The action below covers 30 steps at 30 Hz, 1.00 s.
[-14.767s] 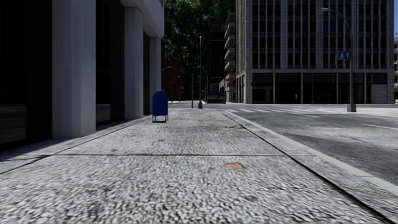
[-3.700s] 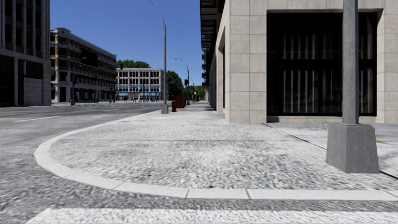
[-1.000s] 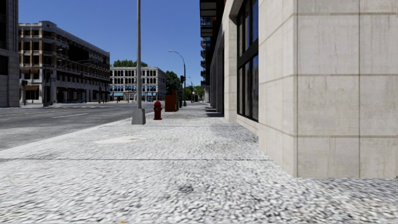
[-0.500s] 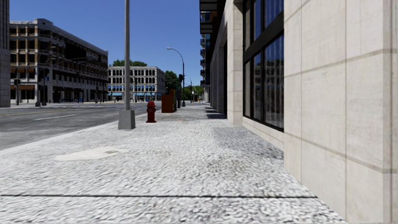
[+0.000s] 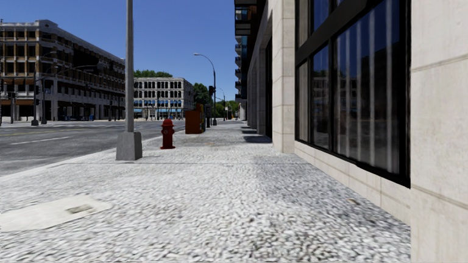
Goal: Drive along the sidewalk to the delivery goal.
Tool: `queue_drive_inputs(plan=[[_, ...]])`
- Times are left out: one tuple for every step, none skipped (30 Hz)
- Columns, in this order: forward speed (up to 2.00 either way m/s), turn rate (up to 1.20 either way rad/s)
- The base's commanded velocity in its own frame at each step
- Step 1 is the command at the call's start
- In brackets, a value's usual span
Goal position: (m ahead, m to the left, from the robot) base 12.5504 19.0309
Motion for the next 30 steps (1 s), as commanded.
queue_drive_inputs(plan=[[2.00, 0.00], [2.00, 0.00], [2.00, 0.00], [2.00, 0.00], [2.00, 0.00], [2.00, 0.00], [2.00, 0.00], [2.00, 0.00], [2.00, 0.00], [2.00, 0.00], [2.00, 0.00], [2.00, 0.00], [2.00, 0.00], [2.00, 0.00], [2.00, 0.00], [2.00, 0.00], [2.00, 0.00], [2.00, 0.00], [2.00, 0.00], [2.00, 0.00], [2.00, 0.00], [2.00, 0.00], [2.00, 0.00], [2.00, 0.00], [2.00, 0.00], [2.00, 0.00], [2.00, 0.00], [2.00, 0.00], [2.00, 0.00], [2.00, 0.00]])
